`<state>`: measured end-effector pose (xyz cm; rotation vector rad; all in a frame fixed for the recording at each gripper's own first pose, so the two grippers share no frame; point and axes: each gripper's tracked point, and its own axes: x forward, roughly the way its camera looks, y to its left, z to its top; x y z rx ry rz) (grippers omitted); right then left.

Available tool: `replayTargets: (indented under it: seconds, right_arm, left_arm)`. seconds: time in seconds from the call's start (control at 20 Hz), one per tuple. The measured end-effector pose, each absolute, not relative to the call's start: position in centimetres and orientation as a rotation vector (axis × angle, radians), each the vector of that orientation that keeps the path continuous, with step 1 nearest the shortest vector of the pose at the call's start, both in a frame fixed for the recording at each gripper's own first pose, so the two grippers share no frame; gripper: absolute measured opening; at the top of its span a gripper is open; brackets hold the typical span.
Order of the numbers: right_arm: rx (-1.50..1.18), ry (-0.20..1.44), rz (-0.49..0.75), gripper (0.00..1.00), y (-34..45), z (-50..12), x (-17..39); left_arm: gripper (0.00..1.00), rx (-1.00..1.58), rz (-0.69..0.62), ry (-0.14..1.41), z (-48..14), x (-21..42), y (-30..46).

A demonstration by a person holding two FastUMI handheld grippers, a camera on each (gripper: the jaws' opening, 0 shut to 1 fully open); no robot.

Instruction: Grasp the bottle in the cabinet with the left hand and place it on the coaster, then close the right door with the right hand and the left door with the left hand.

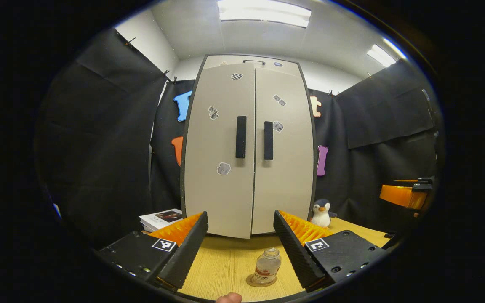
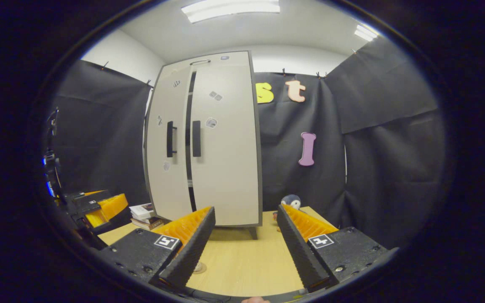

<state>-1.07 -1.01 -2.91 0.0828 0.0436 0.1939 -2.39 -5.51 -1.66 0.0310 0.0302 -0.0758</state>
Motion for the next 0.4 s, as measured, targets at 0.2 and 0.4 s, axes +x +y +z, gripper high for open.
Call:
replayTargets:
  seconds: [0.2, 0.4]
  right_arm:
    - [0.088, 0.041, 0.201, 0.96, -0.66, -2.81, -1.02]
    - [0.084, 0.048, 0.203, 0.96, -0.59, -2.88, -0.9]
  left_arm:
    - [0.95, 0.033, -0.072, 0.047, -2.24, -2.51, -5.28]
    - [0.91, 0.035, -0.071, 0.051, -2.21, -2.7, -5.38]
